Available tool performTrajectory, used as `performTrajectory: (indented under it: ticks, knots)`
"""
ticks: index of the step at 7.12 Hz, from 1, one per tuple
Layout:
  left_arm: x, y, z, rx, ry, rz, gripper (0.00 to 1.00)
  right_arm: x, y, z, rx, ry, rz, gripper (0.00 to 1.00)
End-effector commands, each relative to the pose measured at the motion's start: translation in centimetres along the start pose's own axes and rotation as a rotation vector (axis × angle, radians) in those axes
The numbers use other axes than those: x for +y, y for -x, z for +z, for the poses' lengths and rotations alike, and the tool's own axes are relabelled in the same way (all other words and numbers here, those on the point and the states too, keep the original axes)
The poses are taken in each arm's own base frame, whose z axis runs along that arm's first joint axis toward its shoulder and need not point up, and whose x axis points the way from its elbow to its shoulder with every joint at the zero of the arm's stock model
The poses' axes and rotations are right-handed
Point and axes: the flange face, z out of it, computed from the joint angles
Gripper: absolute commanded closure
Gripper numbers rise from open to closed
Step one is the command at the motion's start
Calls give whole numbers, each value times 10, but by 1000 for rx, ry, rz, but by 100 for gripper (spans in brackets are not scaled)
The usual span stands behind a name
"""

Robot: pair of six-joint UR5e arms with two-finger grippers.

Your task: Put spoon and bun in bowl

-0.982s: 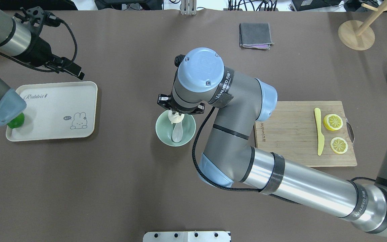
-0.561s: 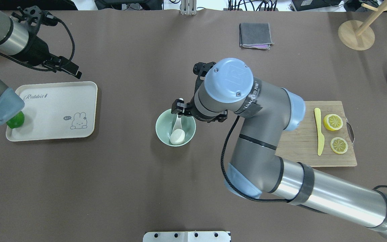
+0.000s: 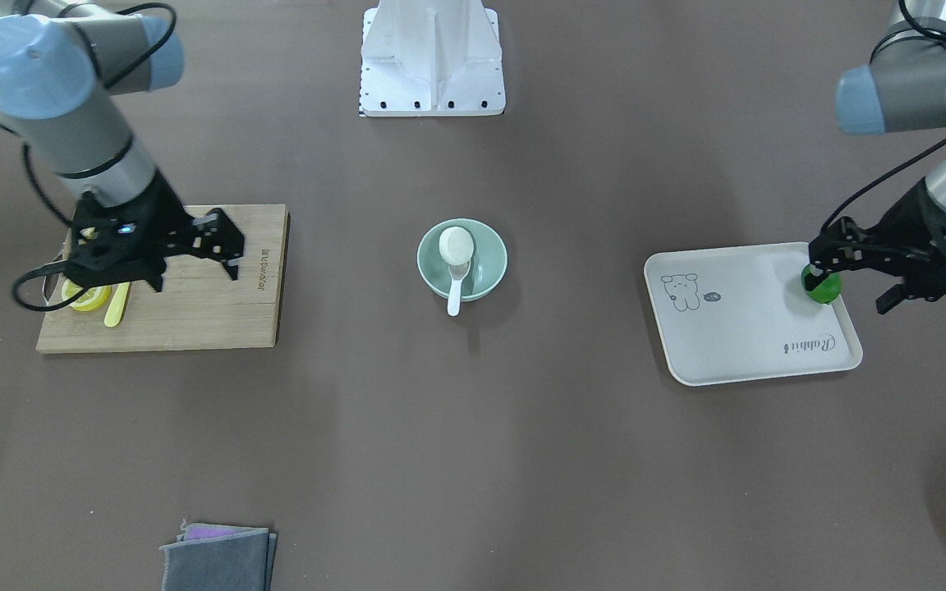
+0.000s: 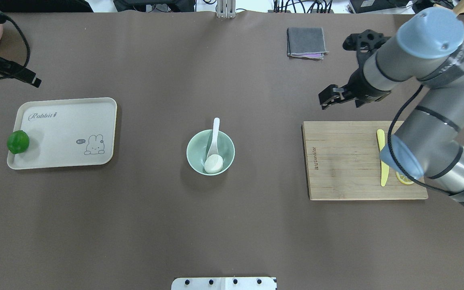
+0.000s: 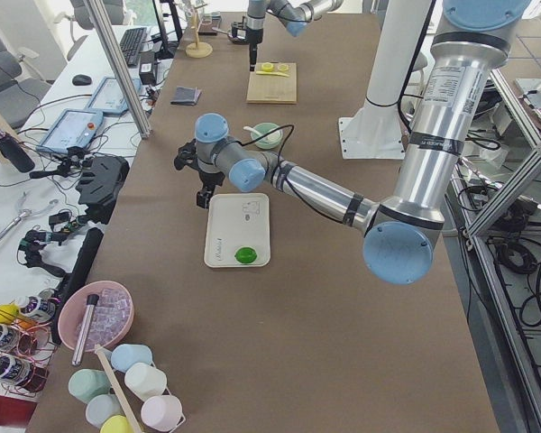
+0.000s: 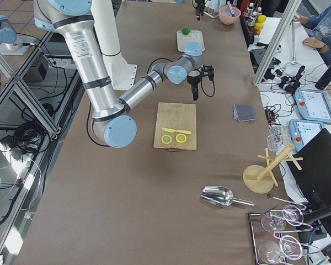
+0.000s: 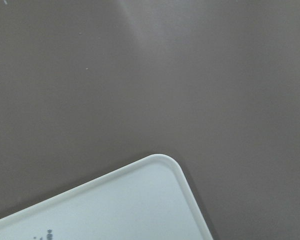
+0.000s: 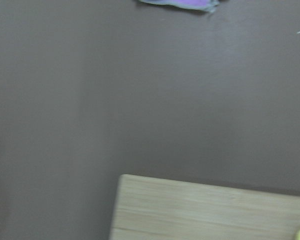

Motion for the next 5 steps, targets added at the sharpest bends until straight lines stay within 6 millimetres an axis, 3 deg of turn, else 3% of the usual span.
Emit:
performTrajectory:
  ticks: [1, 2, 3, 5]
  knots:
    - [52, 90, -44, -83, 23, 47, 3, 13, -156, -28, 42, 37, -105, 0]
    - [95, 124, -50, -103, 39, 28, 3, 33, -220, -39, 75, 48, -137, 0]
    - [141, 141, -46, -109, 80, -2, 2, 52, -272, -52, 93, 54, -185, 0]
    - [181, 165, -45, -119, 106, -64, 2, 74, -346, -65, 108, 63, -186, 0]
